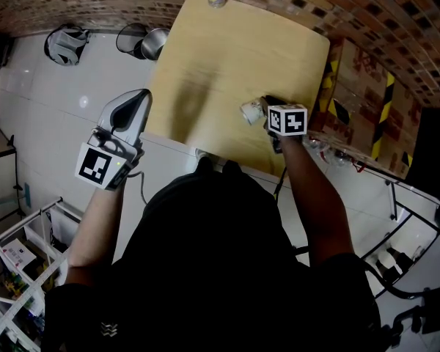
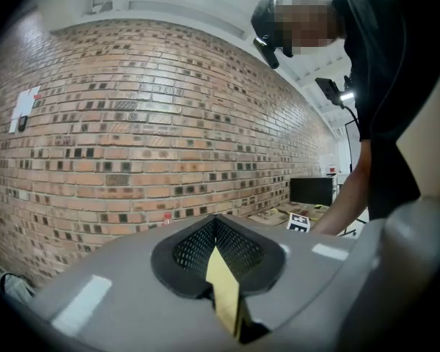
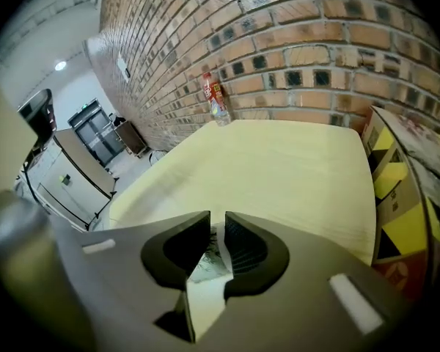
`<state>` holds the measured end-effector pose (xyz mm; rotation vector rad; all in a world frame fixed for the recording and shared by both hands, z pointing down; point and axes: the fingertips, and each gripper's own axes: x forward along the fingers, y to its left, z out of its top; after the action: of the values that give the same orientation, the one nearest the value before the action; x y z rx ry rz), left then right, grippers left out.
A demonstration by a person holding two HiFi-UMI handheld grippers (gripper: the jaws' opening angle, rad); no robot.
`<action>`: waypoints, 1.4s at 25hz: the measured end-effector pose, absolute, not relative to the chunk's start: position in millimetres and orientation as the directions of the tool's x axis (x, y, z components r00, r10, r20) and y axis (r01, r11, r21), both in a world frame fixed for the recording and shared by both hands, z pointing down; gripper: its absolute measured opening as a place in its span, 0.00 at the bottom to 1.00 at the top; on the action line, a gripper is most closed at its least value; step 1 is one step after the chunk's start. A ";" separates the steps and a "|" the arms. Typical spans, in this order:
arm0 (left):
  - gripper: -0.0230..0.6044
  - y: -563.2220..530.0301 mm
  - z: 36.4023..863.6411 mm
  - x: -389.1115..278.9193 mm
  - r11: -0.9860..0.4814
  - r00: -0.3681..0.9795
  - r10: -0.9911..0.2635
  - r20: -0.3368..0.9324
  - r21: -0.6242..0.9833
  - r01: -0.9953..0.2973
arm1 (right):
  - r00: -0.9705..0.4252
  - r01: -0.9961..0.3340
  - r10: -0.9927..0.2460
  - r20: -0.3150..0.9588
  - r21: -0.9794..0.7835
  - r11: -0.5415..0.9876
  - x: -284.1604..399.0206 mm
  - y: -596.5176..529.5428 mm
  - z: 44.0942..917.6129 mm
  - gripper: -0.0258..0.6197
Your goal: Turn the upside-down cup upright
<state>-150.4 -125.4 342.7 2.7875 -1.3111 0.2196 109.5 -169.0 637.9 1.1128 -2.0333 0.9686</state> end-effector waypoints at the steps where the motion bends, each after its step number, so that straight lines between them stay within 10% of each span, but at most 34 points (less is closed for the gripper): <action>1: 0.04 -125.4 342.7 -150.2 -0.639 0.630 -0.762 0.150 -0.012 -0.769 | -0.451 -0.876 -0.424 0.785 -0.298 0.380 109.6 -168.5 637.5 0.14; 35: 0.04 -121.1 344.4 -154.9 -0.686 0.683 -0.723 0.103 0.012 -0.727 | -0.396 -0.814 -0.566 0.723 0.009 0.581 44.7 -111.0 601.6 0.06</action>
<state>-154.9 -121.1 344.4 2.8341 -1.2217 0.1385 44.7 -111.0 601.6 1.0938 -2.1133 0.4564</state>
